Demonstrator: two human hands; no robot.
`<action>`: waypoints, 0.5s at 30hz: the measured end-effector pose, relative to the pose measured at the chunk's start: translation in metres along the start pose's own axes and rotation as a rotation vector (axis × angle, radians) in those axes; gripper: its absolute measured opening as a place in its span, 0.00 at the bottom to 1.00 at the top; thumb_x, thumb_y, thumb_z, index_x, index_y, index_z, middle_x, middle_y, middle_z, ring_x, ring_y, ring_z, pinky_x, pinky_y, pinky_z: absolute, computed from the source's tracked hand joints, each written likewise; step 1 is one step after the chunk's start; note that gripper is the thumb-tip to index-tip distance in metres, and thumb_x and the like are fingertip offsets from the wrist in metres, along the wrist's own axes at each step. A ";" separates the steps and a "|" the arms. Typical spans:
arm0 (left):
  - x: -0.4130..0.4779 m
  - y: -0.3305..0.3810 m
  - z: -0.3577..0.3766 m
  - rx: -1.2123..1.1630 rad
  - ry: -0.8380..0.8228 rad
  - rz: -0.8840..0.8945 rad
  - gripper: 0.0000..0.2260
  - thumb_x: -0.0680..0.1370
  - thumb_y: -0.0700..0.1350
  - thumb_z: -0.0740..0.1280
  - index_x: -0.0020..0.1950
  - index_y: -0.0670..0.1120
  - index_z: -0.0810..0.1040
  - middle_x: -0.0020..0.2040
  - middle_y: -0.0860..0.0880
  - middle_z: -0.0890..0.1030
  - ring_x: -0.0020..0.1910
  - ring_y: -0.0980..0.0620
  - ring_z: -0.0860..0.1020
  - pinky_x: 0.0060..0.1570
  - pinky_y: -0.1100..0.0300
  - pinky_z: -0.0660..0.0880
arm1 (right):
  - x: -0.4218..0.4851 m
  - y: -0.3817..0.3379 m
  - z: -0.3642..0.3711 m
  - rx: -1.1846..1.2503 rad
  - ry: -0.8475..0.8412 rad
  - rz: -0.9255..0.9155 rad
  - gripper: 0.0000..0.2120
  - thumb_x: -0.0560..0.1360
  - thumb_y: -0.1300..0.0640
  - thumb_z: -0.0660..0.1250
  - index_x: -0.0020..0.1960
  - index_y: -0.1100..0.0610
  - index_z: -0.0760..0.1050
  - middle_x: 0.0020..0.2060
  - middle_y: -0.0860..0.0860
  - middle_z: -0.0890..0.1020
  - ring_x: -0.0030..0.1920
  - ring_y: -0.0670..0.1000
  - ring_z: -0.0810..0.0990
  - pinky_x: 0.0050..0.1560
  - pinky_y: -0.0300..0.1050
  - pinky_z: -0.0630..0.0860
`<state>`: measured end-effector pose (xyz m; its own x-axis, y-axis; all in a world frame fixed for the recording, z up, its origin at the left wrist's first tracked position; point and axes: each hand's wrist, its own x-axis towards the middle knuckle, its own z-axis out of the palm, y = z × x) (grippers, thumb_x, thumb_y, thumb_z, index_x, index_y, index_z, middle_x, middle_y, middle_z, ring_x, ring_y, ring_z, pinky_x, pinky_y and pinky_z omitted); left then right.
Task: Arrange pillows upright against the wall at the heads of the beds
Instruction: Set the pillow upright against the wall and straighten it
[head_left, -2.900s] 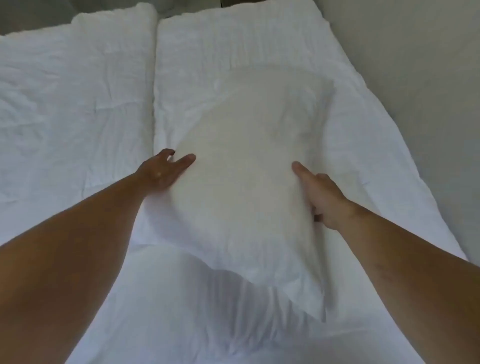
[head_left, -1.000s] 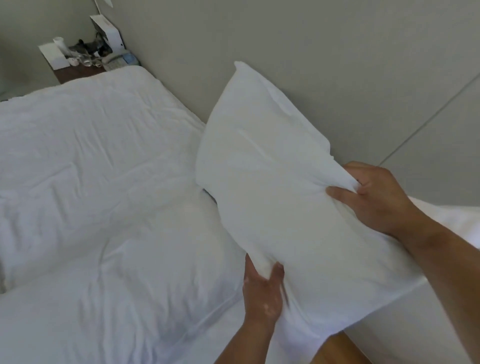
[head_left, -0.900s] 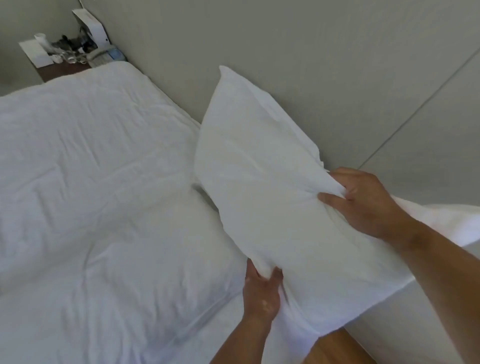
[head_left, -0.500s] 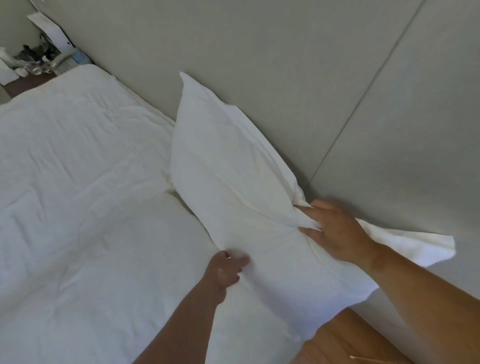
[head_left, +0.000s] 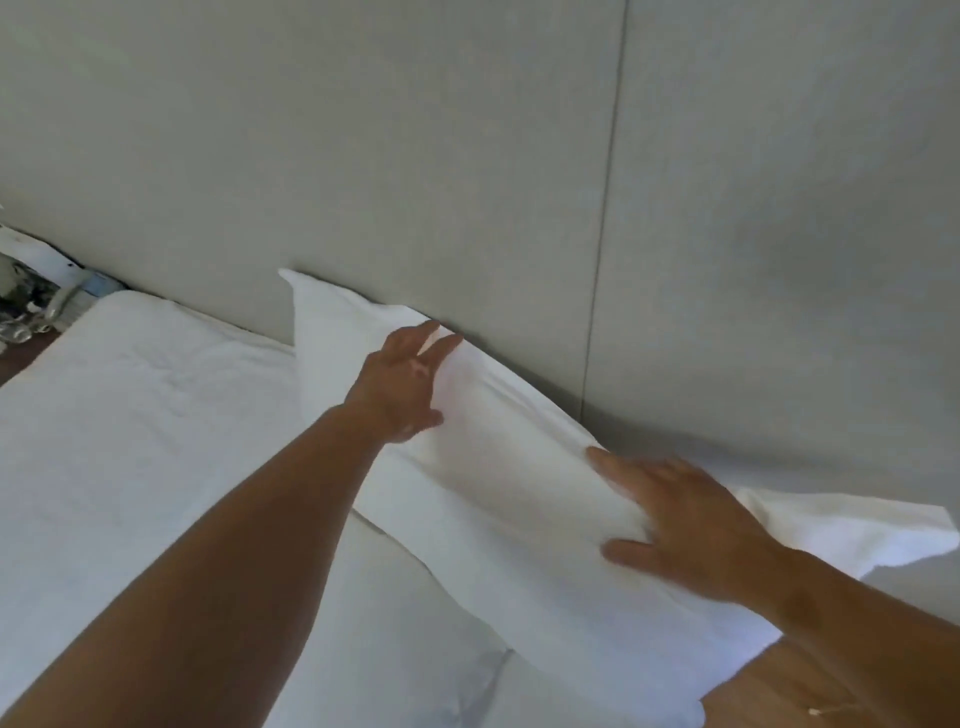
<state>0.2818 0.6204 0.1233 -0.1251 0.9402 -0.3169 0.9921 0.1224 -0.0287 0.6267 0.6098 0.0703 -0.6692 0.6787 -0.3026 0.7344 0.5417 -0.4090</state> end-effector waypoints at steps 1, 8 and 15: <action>0.013 -0.004 -0.010 0.127 -0.081 0.047 0.48 0.73 0.55 0.77 0.85 0.57 0.52 0.86 0.53 0.49 0.84 0.48 0.49 0.81 0.44 0.57 | -0.002 -0.001 -0.001 -0.004 -0.009 0.013 0.46 0.70 0.30 0.65 0.81 0.35 0.45 0.70 0.41 0.72 0.67 0.48 0.69 0.67 0.42 0.64; 0.063 -0.044 -0.017 0.437 -0.346 -0.008 0.54 0.65 0.57 0.82 0.84 0.57 0.55 0.84 0.56 0.60 0.83 0.52 0.56 0.78 0.32 0.46 | -0.019 0.004 -0.008 0.003 -0.082 0.236 0.55 0.66 0.29 0.70 0.82 0.42 0.45 0.76 0.45 0.66 0.73 0.49 0.67 0.70 0.43 0.65; 0.048 -0.096 0.012 0.501 -0.190 -0.065 0.24 0.75 0.59 0.72 0.70 0.57 0.71 0.64 0.55 0.83 0.73 0.52 0.74 0.78 0.33 0.49 | -0.022 0.025 -0.014 -0.200 -0.059 0.466 0.31 0.63 0.31 0.71 0.61 0.44 0.71 0.49 0.44 0.82 0.53 0.51 0.81 0.51 0.49 0.71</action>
<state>0.1805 0.6498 0.0992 -0.2281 0.8559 -0.4642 0.8725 -0.0319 -0.4876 0.6619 0.6156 0.0790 -0.2668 0.8445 -0.4643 0.9597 0.2767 -0.0481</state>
